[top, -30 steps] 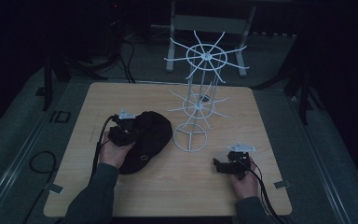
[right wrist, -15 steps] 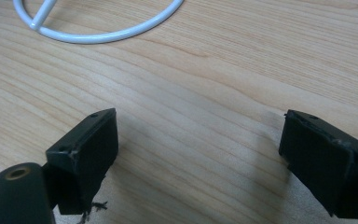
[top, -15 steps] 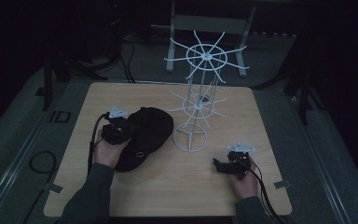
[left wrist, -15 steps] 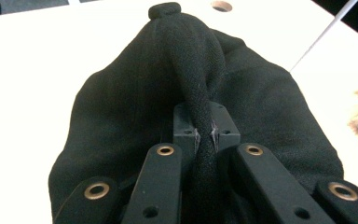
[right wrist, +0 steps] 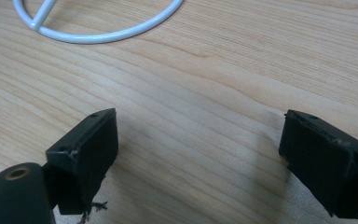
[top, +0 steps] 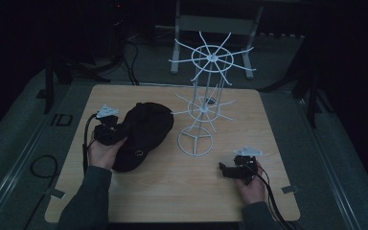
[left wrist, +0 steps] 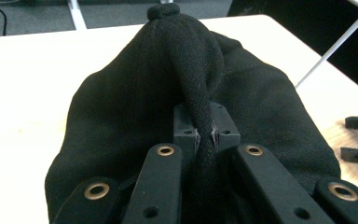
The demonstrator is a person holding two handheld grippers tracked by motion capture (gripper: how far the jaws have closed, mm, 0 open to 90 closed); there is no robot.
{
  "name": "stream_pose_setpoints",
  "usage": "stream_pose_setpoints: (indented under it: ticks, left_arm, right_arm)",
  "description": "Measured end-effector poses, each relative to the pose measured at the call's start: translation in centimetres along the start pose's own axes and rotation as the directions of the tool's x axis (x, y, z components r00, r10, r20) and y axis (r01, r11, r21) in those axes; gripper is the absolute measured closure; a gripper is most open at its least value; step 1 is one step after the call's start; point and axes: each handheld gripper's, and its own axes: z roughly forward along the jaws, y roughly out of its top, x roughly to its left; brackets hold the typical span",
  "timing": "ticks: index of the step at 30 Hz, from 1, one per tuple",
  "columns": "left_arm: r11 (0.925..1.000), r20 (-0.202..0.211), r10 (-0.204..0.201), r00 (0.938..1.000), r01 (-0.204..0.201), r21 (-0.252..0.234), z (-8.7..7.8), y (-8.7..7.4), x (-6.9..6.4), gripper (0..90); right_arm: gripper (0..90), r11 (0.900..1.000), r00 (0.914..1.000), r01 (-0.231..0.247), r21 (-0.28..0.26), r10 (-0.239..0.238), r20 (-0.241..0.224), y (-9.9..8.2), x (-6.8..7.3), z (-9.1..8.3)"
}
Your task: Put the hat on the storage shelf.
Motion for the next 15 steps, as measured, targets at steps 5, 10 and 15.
stream_pose_setpoints:
  ticks: [5,10,15]
  left_arm:
    - [0.9998,-0.005,-0.010,0.9999,0.010,-0.018,-0.6,0.2,0.4,85.2]
    - [0.9989,-0.009,-0.008,0.9999,0.008,-0.046,-1.3,0.4,0.5,85.2]
    - [0.9968,-0.007,-0.015,0.9999,0.014,-0.079,-2.2,0.8,0.8,85.2]
  right_arm:
    - [11.4,1.0000,1.0000,0.000,0.000,0.000,0.000,0.0,0.0,0.0]
    - [11.4,1.0000,1.0000,0.000,0.000,0.000,0.000,0.0,0.0,0.0]
    - [11.4,1.0000,1.0000,0.000,0.000,0.000,0.000,0.0,0.0,0.0]
